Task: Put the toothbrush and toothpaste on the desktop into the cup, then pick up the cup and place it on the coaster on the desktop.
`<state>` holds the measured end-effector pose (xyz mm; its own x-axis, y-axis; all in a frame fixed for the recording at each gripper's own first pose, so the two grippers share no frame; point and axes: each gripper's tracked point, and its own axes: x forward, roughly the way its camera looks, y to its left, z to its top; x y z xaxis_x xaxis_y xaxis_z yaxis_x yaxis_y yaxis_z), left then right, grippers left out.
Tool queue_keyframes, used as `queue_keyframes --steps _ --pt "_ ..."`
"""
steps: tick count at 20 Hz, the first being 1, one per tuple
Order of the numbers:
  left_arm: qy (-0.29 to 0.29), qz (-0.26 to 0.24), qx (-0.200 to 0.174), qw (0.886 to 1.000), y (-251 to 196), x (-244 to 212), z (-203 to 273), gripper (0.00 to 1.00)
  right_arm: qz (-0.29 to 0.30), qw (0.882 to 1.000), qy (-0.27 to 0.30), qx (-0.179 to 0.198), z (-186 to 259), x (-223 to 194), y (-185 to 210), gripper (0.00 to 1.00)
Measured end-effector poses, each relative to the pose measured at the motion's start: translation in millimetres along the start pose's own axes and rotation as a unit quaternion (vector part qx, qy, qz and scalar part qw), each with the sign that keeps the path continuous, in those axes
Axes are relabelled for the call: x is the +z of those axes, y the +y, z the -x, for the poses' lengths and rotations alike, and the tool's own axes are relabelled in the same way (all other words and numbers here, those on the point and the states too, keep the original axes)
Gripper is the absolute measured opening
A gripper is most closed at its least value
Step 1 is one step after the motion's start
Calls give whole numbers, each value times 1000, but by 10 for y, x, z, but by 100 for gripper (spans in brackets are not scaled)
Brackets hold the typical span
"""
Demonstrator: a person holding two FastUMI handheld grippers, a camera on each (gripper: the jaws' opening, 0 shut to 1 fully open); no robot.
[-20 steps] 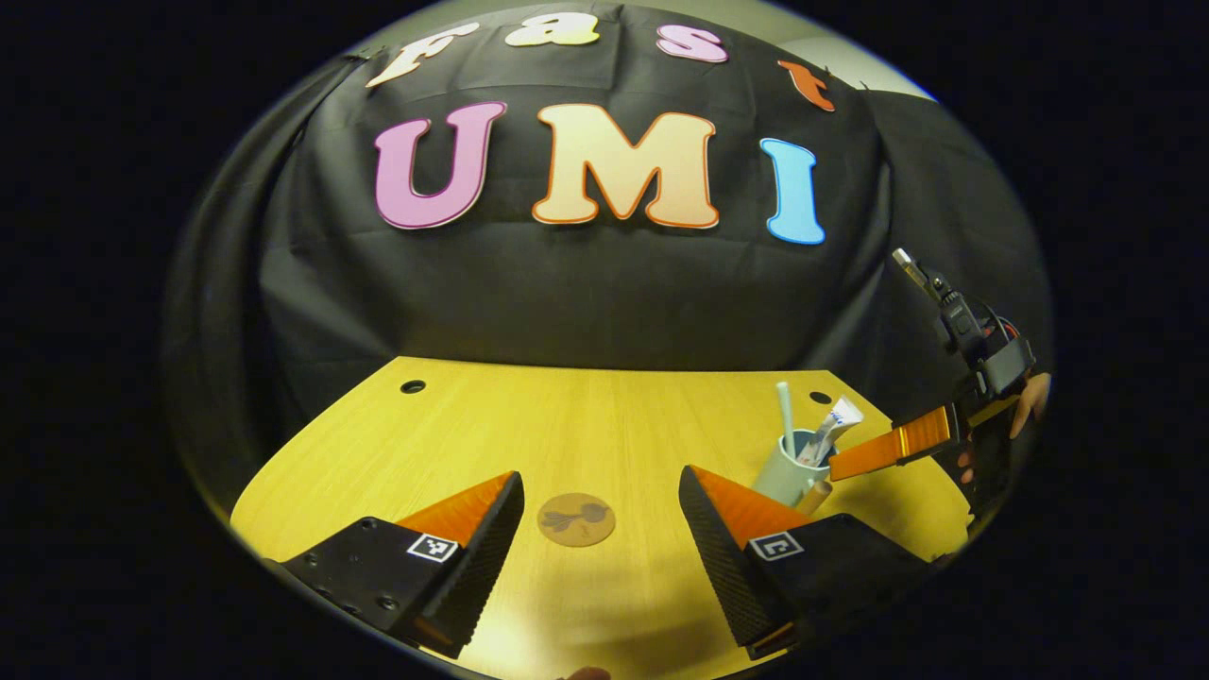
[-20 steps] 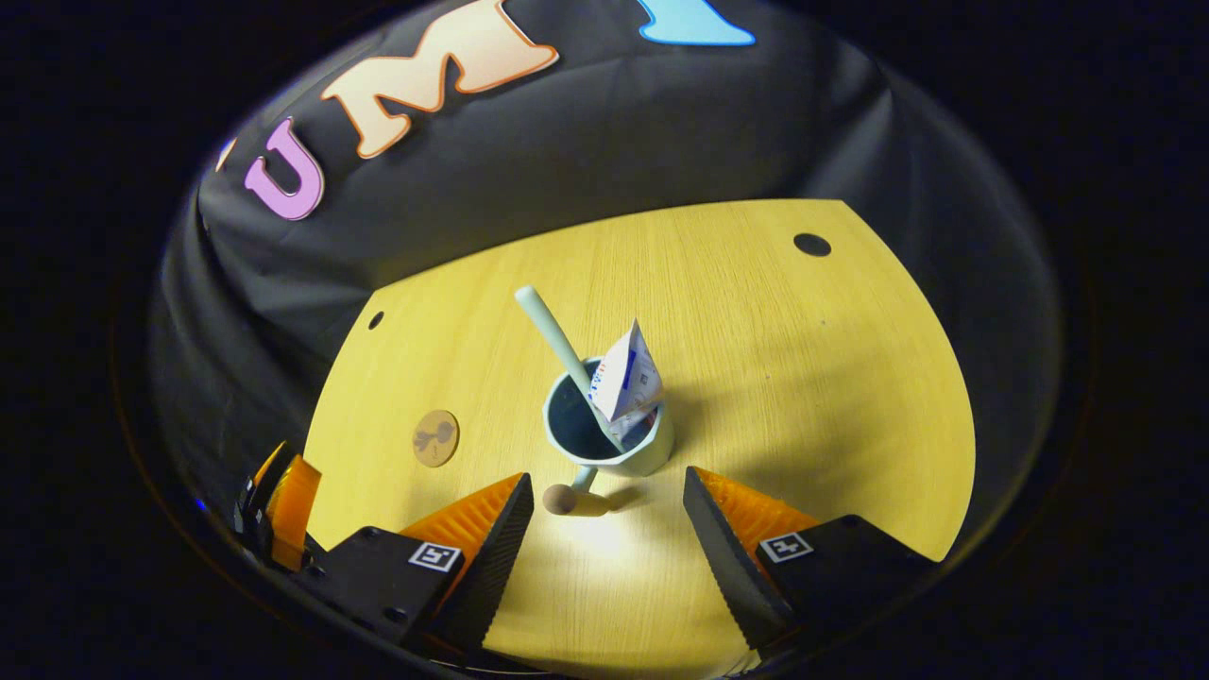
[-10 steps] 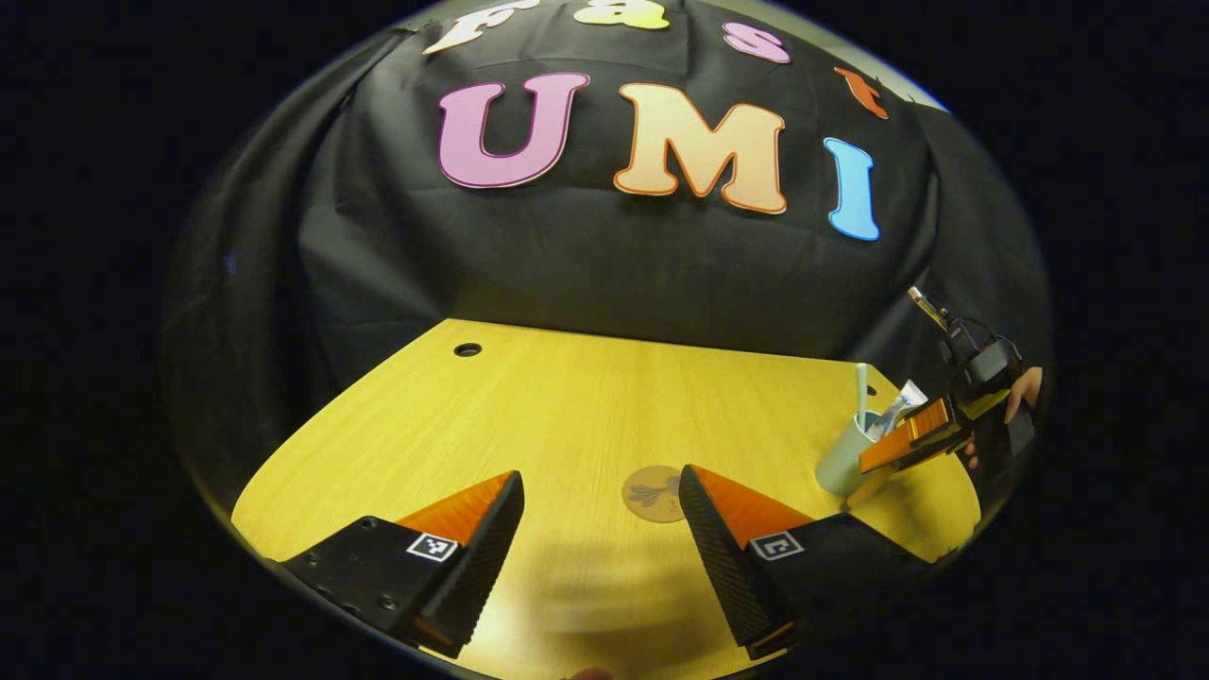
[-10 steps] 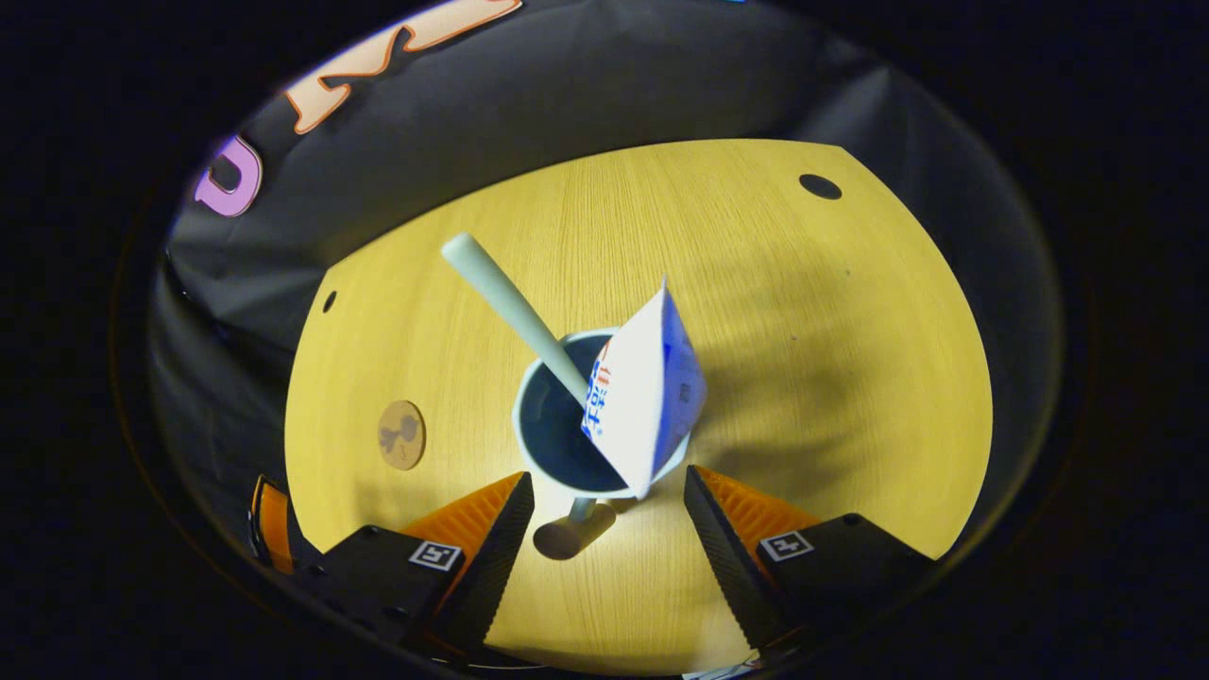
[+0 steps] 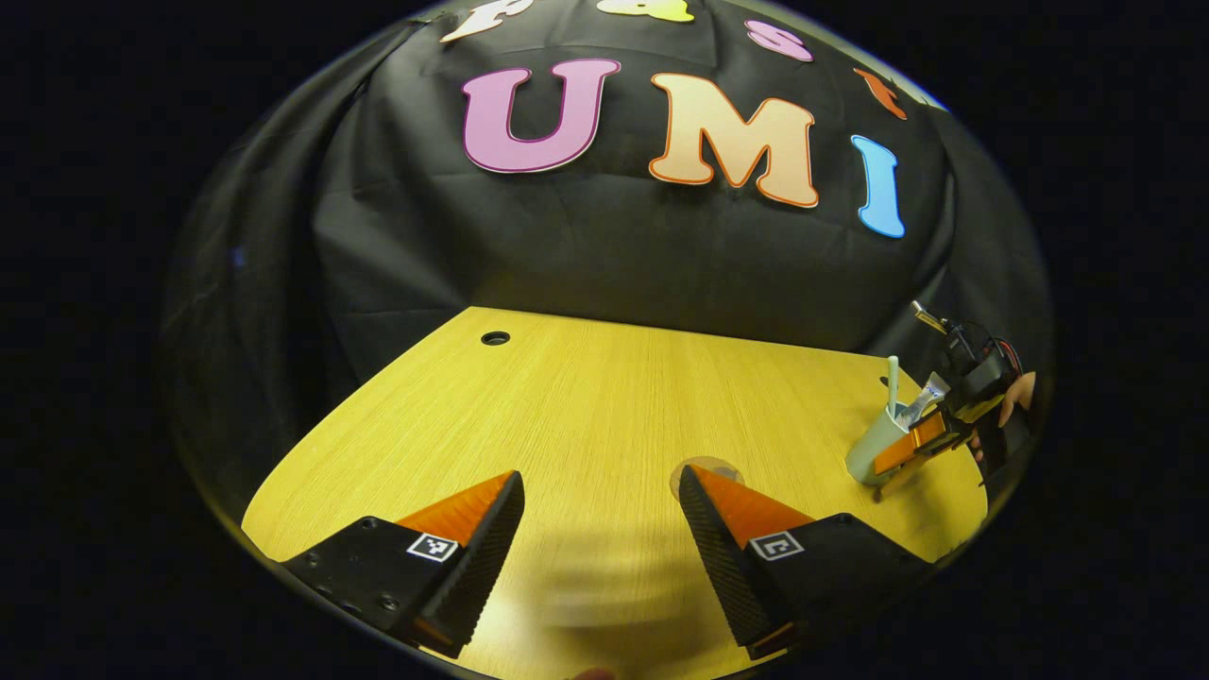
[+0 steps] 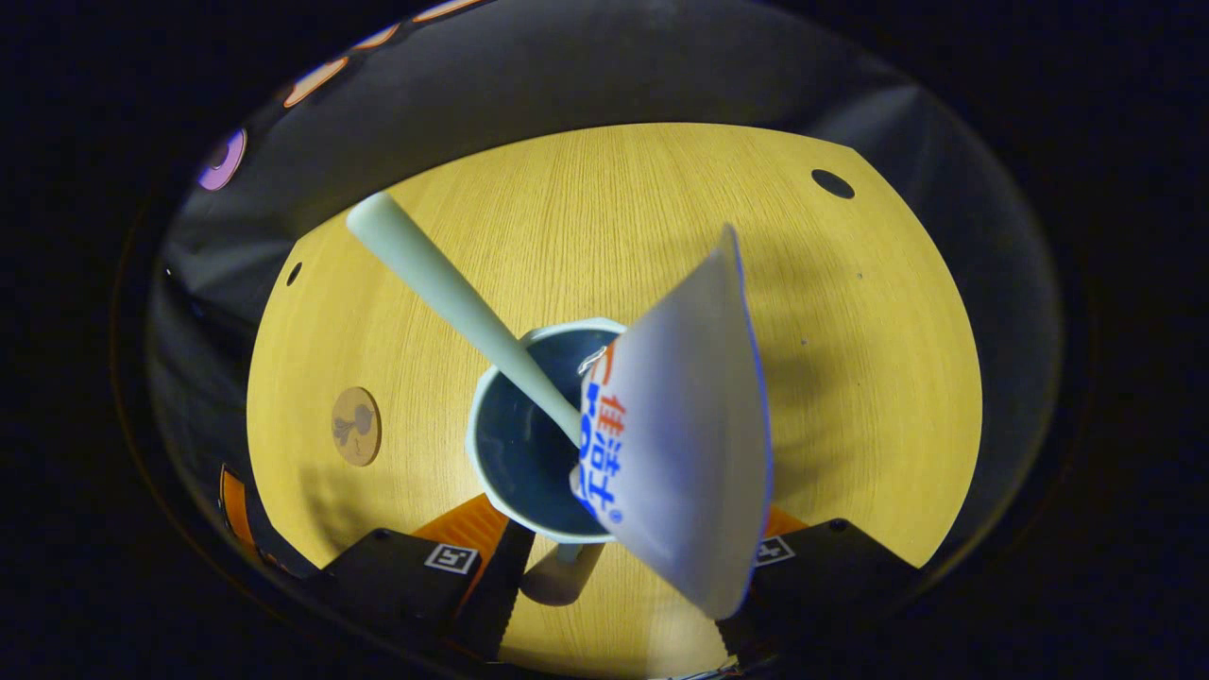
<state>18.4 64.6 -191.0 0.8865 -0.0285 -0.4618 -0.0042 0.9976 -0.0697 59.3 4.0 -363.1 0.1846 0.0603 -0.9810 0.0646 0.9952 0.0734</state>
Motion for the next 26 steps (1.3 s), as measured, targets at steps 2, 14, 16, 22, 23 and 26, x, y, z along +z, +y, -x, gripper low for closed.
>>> queue_keyframes --steps 2,14,16,22,23,26 --pt "2 -3 -5 1000 -24 -1 -9 95 14 1000 6 3 -5 -36 3 75" --pt "2 -9 -22 1000 -60 32 -5 95 69 997 -9 15 121 -127 191 24" --pt "3 -7 -22 1000 -25 12 12 95 76 997 -15 19 161 -99 207 28" --pt "1 -3 -21 1000 116 29 22 95 94 994 -20 41 158 -106 263 27" --pt "2 -3 -20 1000 150 20 14 95 97 994 -23 46 156 -80 284 27" --pt "2 2 -18 1000 263 22 6 95 113 992 -21 58 179 -51 284 23"
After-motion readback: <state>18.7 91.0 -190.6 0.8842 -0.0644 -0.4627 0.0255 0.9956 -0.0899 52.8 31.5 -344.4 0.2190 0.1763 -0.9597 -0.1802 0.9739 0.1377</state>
